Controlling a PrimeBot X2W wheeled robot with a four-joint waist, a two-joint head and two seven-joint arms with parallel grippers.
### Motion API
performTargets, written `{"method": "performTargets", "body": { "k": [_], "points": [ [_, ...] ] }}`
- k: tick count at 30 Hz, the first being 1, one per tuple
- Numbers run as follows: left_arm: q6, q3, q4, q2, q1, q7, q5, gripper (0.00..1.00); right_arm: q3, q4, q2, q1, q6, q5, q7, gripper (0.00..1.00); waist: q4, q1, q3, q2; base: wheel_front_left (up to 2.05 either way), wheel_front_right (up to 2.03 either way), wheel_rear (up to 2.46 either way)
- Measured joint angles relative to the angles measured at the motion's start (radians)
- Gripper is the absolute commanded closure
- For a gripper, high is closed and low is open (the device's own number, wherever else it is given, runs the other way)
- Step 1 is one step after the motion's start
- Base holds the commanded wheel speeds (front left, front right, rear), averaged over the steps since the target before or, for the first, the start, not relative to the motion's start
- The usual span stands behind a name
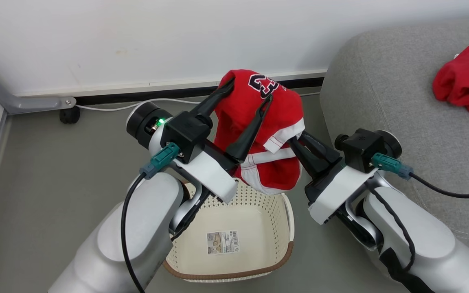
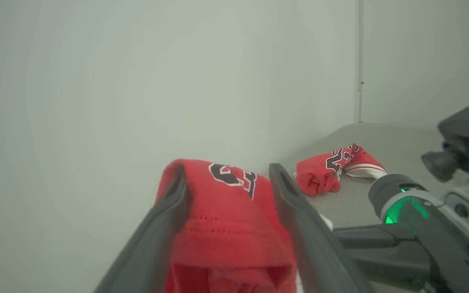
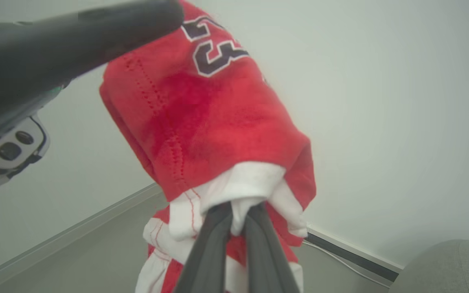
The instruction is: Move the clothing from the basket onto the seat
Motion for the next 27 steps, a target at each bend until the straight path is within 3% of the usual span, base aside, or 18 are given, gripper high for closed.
{"method": "performTargets", "body": {
  "k": [13,27],
  "points": [
    [0.0,-0.006,0.055,-0.001,0.003,-0.032,-0.002,0.0,-0.093,-0.061,-0.034,0.019,0.0,0.0,0.0,1.0,-0.056,0.0,0.006,0.0,0.0,0.0,0.0],
    [-0.022,0.0,0.105,-0.021,0.065,-0.044,-0.01,0.0,-0.211,-0.11,-0.072,0.121,0.0,-0.004,0.0,1.0,-0.224,0.0,-0.019,0.0,0.0,0.0,0.0]
  ]
}}
